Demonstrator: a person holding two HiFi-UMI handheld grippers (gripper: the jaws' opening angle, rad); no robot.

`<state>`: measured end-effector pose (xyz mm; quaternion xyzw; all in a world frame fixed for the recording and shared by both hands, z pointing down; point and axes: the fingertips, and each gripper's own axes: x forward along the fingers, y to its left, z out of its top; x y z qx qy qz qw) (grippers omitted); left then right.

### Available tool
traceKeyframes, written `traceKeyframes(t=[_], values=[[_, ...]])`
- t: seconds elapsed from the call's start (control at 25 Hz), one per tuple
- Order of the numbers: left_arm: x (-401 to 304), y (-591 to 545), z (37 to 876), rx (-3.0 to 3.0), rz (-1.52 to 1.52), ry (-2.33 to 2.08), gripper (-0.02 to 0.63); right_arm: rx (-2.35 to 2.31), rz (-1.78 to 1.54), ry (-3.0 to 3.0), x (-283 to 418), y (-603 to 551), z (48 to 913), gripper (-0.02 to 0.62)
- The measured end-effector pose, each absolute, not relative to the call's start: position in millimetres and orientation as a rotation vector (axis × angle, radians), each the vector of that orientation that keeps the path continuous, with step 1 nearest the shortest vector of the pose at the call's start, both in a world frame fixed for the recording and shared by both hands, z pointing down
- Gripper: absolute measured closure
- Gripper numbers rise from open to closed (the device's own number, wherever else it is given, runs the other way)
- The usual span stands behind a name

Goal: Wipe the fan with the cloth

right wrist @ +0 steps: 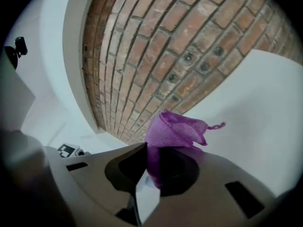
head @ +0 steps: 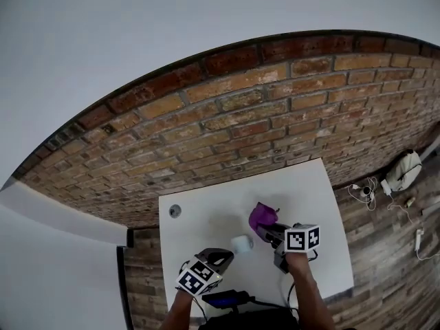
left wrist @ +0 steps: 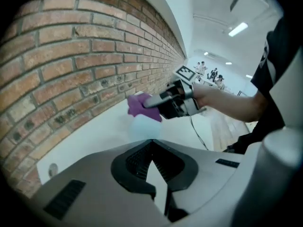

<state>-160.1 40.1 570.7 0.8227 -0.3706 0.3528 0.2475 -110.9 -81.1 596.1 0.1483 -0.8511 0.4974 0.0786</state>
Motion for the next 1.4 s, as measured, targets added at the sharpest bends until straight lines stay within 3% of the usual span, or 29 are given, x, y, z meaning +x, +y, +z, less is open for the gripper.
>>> traceKeyframes(t=[0.32,0.96,1.24,1.4], values=[[-140.7,48.9,598.7,2.206,0.915,-0.848,0.606,0.168,1.289,-2.532,-179.7,-64.8,578.2,0.54],[-196.4,0.5,579.4,2.109,0.838,-1.227,0.606,0.671,1.778,-2.475,-109.9,-41.4,604.0,0.54],[-170.0,-2.7,560.4,2.24,1.114,-1.224,0.606,0.45,1.645,-2.687,-125.5,-48.8,531.5,0.54],[-169.9,-1.9,559.5,2.241,1.167,-1.245,0.606,0.41,1.642,-2.642,-137.0,-41.3,544.5,0.54]])
